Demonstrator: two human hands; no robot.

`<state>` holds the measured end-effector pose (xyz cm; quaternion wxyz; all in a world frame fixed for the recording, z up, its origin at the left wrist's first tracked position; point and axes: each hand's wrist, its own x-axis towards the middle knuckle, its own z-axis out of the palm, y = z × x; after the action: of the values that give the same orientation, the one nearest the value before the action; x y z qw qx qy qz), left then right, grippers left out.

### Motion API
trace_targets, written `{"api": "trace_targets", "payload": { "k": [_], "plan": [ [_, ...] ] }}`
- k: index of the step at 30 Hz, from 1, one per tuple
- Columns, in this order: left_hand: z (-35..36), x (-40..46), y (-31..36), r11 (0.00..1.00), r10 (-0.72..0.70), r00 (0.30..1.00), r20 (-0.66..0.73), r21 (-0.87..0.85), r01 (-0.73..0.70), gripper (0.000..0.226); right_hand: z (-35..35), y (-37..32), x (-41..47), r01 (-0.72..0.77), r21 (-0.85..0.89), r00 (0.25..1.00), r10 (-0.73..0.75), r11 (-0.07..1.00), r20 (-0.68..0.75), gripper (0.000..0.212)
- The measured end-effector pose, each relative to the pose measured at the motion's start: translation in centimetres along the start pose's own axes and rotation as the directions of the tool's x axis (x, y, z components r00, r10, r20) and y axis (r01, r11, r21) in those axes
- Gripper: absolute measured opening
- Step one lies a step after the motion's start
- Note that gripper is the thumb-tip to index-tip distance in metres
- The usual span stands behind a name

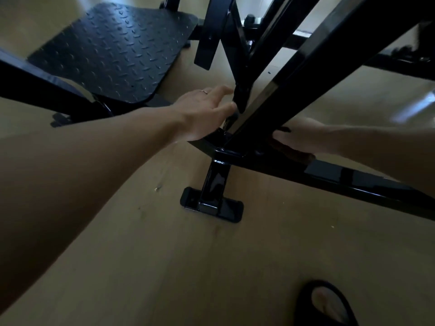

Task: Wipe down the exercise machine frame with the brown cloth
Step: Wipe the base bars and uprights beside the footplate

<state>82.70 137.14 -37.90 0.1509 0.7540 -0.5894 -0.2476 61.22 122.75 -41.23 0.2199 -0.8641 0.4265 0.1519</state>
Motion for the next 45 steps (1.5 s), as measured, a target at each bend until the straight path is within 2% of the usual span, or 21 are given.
{"api": "trace_targets", "payload": {
  "k": [3, 7, 11, 13, 15, 18, 21, 27, 31, 37, 42, 45],
  "plan": [
    [-0.6, -1.4, 1.3, 0.997, -0.005, 0.998, 0.070, 0.071, 0.000, 0.060, -0.3, 0.7, -3.6, -0.023, 0.052, 1.000, 0.023, 0.998, -0.016, 0.017],
    [-2.3, -3.5, 3.5, 0.995, -0.022, 0.979, 0.202, 0.095, 0.003, 0.081, -1.0, -1.0, -7.6, 0.049, 0.076, 0.998, -0.051, 0.996, 0.025, 0.014],
    [-4.2, -5.5, 4.9, 0.998, -0.063, 0.896, 0.439, 0.030, 0.055, 0.105, -1.6, -6.4, -9.2, 0.049, 0.256, 0.979, -0.097, 0.965, 0.178, 0.025],
    [-5.2, -6.4, 5.2, 0.995, -0.091, 0.861, 0.501, 0.080, 0.059, 0.108, -1.7, -9.1, -9.6, 0.042, 0.373, 0.959, -0.141, 0.927, 0.245, 0.028],
    [-6.0, -7.5, 5.0, 0.990, -0.129, 0.842, 0.523, 0.112, 0.081, 0.105, -1.9, -11.4, -9.8, 0.053, 0.458, 0.951, -0.185, 0.887, 0.247, 0.026],
    [-7.2, -8.8, 4.0, 0.988, -0.151, 0.855, 0.496, 0.110, 0.111, 0.085, -2.4, -14.1, -9.8, 0.055, 0.580, 0.940, -0.238, 0.812, 0.245, 0.020],
    [-8.8, -9.6, 3.3, 0.987, -0.157, 0.892, 0.423, 0.048, 0.151, 0.068, -3.6, -15.6, -9.6, 0.050, 0.657, 0.915, -0.298, 0.753, 0.272, 0.032],
    [-11.4, -11.0, 3.5, 0.967, -0.217, 0.894, 0.393, -0.041, 0.253, 0.062, -6.9, -17.7, -11.4, -0.010, 0.673, 0.906, -0.279, 0.739, 0.319, 0.036],
    [-12.9, -12.2, 4.9, 0.947, -0.254, 0.884, 0.394, -0.085, 0.310, 0.060, -8.9, -18.6, -13.7, -0.076, 0.677, 0.925, -0.201, 0.732, 0.321, 0.035],
    [-14.2, -14.8, 7.9, 0.929, -0.292, 0.887, 0.356, -0.116, 0.353, 0.068, -10.9, -19.4, -17.6, -0.098, 0.696, 0.965, -0.103, 0.711, 0.241, 0.037],
    [-15.0, -17.3, 11.7, 0.915, -0.308, 0.899, 0.311, -0.163, 0.370, 0.043, -12.5, -18.8, -21.4, -0.158, 0.704, 0.981, 0.030, 0.693, 0.192, 0.054],
    [-14.9, -19.0, 14.4, 0.905, -0.304, 0.911, 0.280, -0.212, 0.368, 0.041, -13.8, -17.7, -23.8, -0.202, 0.726, 0.975, 0.068, 0.657, 0.210, 0.047]
  ]
}}
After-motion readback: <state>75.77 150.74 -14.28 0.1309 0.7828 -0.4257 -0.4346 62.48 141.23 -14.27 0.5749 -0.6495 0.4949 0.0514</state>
